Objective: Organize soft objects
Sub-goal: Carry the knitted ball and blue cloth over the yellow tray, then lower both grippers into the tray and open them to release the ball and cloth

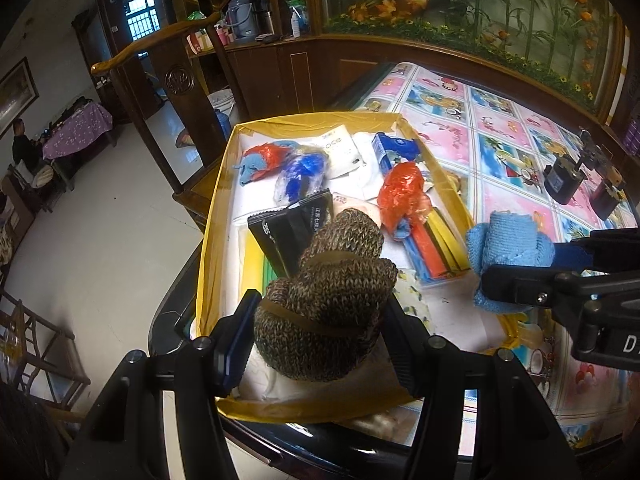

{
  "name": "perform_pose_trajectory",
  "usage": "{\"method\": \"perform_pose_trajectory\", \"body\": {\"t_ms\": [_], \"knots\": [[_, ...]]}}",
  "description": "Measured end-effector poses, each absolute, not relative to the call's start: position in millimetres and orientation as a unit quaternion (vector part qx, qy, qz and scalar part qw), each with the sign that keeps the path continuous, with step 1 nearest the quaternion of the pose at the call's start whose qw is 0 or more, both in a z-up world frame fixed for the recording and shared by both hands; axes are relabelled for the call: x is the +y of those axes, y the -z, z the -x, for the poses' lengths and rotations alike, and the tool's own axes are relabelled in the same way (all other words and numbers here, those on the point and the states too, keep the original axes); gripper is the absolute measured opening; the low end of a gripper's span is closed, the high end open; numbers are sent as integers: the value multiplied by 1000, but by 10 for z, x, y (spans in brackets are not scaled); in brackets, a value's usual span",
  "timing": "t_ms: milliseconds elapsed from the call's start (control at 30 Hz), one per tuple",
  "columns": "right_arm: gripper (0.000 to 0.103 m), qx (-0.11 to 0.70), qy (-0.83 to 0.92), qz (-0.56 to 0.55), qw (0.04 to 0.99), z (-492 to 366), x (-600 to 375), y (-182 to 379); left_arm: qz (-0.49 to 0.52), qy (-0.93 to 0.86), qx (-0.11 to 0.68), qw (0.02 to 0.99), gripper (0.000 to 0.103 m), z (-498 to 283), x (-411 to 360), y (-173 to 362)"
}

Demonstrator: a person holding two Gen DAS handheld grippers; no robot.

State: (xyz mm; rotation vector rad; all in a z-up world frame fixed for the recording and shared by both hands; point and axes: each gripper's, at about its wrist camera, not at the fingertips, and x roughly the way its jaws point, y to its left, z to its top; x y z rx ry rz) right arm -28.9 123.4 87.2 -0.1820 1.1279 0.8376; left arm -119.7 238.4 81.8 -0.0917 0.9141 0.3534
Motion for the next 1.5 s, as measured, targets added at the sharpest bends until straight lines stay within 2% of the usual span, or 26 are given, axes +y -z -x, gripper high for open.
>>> {"method": "perform_pose_trajectory", "body": {"t_ms": [1500], "knots": [[42,547,-315,74,772,-324,2157,-550,31,-111,432,895,59,668,2857,-669]]}}
